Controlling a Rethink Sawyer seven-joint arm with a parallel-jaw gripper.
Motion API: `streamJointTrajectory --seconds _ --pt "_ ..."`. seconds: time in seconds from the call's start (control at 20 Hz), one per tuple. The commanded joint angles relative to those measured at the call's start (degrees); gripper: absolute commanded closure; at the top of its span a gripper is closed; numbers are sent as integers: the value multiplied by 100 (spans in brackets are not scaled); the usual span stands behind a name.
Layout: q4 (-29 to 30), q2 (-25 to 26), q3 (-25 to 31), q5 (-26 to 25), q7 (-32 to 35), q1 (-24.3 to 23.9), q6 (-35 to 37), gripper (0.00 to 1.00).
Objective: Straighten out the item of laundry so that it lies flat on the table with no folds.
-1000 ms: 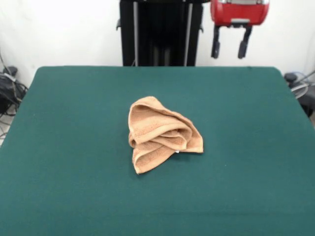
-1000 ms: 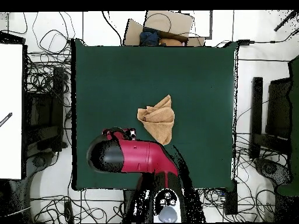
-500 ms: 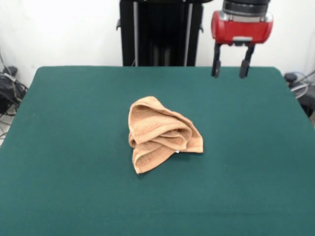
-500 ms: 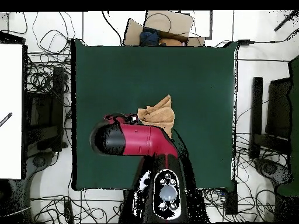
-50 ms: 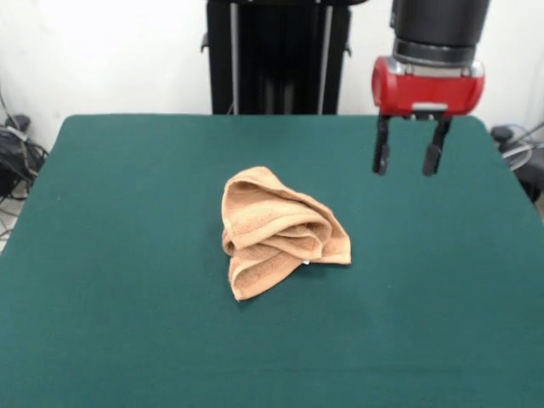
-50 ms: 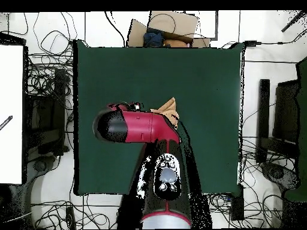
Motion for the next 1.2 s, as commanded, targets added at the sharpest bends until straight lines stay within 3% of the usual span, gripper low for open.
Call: streamJointTrajectory --seconds 0.05,0.2,0.8,1.2 --pt "-584 501 -291 -94 999 249 239 0" --pt "-813 540 -392 -80 987 334 463 0" --pt "-479 313 -866 -230 914 498 440 0" --pt "-518 378 -1374 -318 914 886 553 0"
